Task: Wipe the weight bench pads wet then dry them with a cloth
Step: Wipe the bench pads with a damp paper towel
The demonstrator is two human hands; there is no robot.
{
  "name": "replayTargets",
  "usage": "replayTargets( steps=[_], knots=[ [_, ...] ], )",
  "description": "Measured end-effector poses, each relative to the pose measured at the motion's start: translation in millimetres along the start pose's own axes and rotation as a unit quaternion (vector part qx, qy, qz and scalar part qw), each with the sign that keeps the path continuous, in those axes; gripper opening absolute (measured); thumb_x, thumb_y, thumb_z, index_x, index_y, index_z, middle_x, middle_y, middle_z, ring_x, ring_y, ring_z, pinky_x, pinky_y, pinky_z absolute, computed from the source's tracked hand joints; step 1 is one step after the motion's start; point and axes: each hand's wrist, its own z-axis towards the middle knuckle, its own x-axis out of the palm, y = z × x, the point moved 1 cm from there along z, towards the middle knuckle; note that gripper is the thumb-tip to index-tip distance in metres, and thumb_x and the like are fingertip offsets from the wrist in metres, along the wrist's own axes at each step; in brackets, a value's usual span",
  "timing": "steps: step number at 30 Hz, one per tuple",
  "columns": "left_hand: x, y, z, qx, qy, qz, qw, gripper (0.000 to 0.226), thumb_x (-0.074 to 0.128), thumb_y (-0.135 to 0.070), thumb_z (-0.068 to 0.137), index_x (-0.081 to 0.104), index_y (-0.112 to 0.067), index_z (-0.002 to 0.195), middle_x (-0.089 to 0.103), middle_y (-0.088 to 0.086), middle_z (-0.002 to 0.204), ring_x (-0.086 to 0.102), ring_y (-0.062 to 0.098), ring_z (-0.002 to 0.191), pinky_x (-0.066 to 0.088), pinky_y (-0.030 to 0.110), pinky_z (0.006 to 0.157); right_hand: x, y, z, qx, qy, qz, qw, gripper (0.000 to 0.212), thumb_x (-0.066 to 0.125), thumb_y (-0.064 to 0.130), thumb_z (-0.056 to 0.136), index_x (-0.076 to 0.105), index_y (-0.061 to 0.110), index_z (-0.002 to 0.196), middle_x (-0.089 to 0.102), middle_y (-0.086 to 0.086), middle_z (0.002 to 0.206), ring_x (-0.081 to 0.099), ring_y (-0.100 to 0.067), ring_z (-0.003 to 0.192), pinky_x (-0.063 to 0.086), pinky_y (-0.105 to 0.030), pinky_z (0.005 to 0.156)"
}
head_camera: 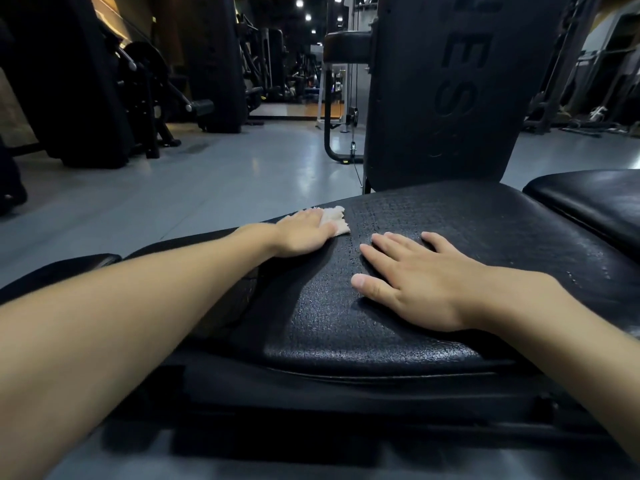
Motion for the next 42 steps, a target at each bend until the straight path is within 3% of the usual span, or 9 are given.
replayTargets(
  steps=[5, 11, 16, 22, 27, 32, 36, 42],
  knots=[
    [4.2, -9.8, -90.7, 0.074, 0.022, 0.041, 0.996, 0.062, 0.021, -0.041, 0.105, 0.003, -0.011, 0.157, 0.005, 0.004, 0.165, 0.003, 0.012, 0.151, 0.002, 0.028, 0.118, -0.7, 1.0, -1.2, 0.006, -0.003, 0.009, 1.000, 0.077, 0.003, 0.066, 0.093, 0.001, 0.024, 0.158, -0.003, 0.003, 0.167, -0.007, -0.011, 0.152, -0.002, -0.047, 0.122],
    [10.4, -3.1, -184.4, 0.115, 0.081, 0.081, 0.987, 0.066, 0.010, -0.053, 0.101, -0.017, -0.024, 0.154, -0.023, -0.013, 0.161, -0.025, -0.004, 0.143, -0.014, 0.020, 0.117, -3.4, 3.0, -2.9, 0.004, -0.003, 0.016, 1.000, 0.073, 0.003, 0.065, 0.093, 0.011, 0.032, 0.157, 0.004, 0.002, 0.166, -0.004, -0.012, 0.152, -0.001, -0.052, 0.121],
    [7.0, -4.9, -222.4, 0.115, 0.077, 0.087, 0.987, 0.073, 0.010, -0.060, 0.093, -0.023, -0.029, 0.151, -0.030, -0.018, 0.156, -0.034, -0.015, 0.133, -0.018, 0.012, 0.112, -12.0, 22.8, -5.9, -0.043, -0.040, 0.047, 0.997, 0.064, 0.011, 0.059, 0.098, 0.025, 0.031, 0.154, 0.019, 0.009, 0.163, 0.005, -0.009, 0.151, 0.001, -0.053, 0.121],
    [17.4, -11.7, -215.6, 0.127, 0.042, 0.124, 0.983, 0.075, -0.002, -0.059, 0.089, -0.022, -0.022, 0.152, -0.030, -0.011, 0.158, -0.034, -0.005, 0.139, -0.025, 0.012, 0.108, -4.6, 40.2, -0.1, -0.060, -0.004, 0.037, 0.997, 0.077, 0.003, 0.063, 0.093, 0.013, 0.024, 0.158, 0.007, 0.006, 0.166, -0.003, -0.008, 0.151, -0.002, -0.050, 0.122],
    [12.8, 3.3, -163.0, 0.103, 0.078, 0.095, 0.987, 0.069, 0.002, -0.056, 0.096, -0.016, -0.022, 0.154, -0.022, -0.008, 0.161, -0.023, 0.002, 0.146, -0.012, 0.026, 0.120, -2.2, 39.6, 1.9, -0.053, 0.025, 0.025, 0.998, 0.092, -0.008, 0.070, 0.080, -0.003, 0.023, 0.158, -0.009, 0.007, 0.166, -0.014, -0.006, 0.150, -0.006, -0.048, 0.122],
    [8.5, 24.1, -65.3, 0.063, 0.032, 0.058, 0.996, 0.067, 0.017, -0.051, 0.102, 0.001, -0.017, 0.157, -0.003, 0.002, 0.166, -0.005, 0.014, 0.151, -0.001, 0.037, 0.123, 0.7, 41.2, 5.2, -0.056, 0.026, 0.010, 0.998, 0.090, -0.009, 0.072, 0.080, -0.010, 0.026, 0.157, -0.011, 0.007, 0.165, -0.014, -0.008, 0.150, -0.006, -0.049, 0.122],
    [-7.1, 23.2, -20.2, 0.015, 0.010, 0.004, 1.000, 0.082, 0.023, -0.055, 0.082, 0.028, -0.011, 0.151, 0.025, 0.010, 0.160, 0.021, 0.020, 0.148, 0.015, 0.038, 0.120, 1.2, 41.6, 4.6, -0.058, 0.022, 0.008, 0.998, 0.093, -0.012, 0.073, 0.073, -0.010, 0.032, 0.156, -0.012, 0.007, 0.165, -0.016, -0.008, 0.150, -0.006, -0.050, 0.121],
    [-11.6, 19.9, -13.9, -0.013, 0.001, -0.005, 1.000, 0.079, 0.023, -0.055, 0.076, 0.041, -0.014, 0.141, 0.039, 0.010, 0.152, 0.033, 0.024, 0.141, 0.024, 0.042, 0.114, 1.4, 41.3, 4.5, -0.055, 0.020, 0.013, 0.998, 0.087, -0.008, 0.072, 0.081, -0.008, 0.030, 0.157, -0.011, 0.008, 0.165, -0.015, -0.007, 0.150, -0.006, -0.049, 0.121]
  ],
)
